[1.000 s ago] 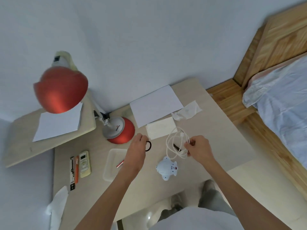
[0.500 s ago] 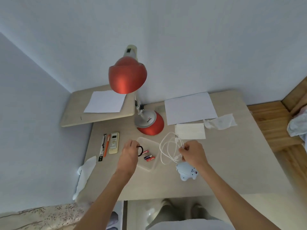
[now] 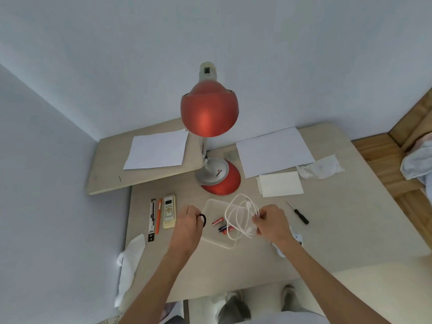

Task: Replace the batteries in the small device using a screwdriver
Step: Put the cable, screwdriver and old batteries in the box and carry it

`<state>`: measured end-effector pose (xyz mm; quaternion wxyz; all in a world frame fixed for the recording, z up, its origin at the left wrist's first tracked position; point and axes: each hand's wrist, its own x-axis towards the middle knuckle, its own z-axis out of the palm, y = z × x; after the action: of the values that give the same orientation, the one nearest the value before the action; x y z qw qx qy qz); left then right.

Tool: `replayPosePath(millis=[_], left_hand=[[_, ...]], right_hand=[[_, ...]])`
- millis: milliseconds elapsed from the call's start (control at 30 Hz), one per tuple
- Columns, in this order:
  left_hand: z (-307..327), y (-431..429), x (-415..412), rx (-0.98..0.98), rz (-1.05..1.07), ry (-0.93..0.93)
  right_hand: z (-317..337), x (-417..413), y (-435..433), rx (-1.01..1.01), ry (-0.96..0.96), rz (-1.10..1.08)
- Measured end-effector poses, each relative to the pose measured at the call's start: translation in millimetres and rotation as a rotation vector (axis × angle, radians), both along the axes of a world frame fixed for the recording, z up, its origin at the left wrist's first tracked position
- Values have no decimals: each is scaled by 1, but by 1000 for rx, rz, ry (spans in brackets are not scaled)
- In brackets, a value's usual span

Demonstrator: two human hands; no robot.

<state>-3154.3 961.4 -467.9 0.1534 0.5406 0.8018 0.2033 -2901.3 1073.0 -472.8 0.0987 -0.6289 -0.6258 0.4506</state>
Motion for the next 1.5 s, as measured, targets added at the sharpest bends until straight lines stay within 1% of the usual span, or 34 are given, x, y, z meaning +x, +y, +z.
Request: replayPosePath(millis=[267, 400, 533, 667, 867, 967, 1133, 1267, 1500], left_hand=[[-39, 12, -25, -56, -143, -91], [-60, 19, -28, -114, -175, -128], [-79, 24, -30, -150, -147, -140], [-93, 24, -28, -168, -129, -169], [-96, 19, -29, -139, -52, -275], [-90, 13, -32, -140, -26, -280], [-76, 4, -35, -157, -31, -225], [-60, 0, -31, -114, -53, -142], [-46, -1, -6, -16, -176, 267]], right_hand=[[-29, -39, -21, -18, -71, -94], [-45, -56, -30, -48, -108, -141], [-51, -73, -34, -65, -145, -208], [-58, -87, -36, -65, -205, -217], [-57, -88, -36, -43, -217, -189], [-55, -82, -39, -17, -202, -186], [-44, -63, -41, 26, -187, -166], [-30, -38, -37, 78, -189, -154], [-12, 9, -21, 188, -311, -60]])
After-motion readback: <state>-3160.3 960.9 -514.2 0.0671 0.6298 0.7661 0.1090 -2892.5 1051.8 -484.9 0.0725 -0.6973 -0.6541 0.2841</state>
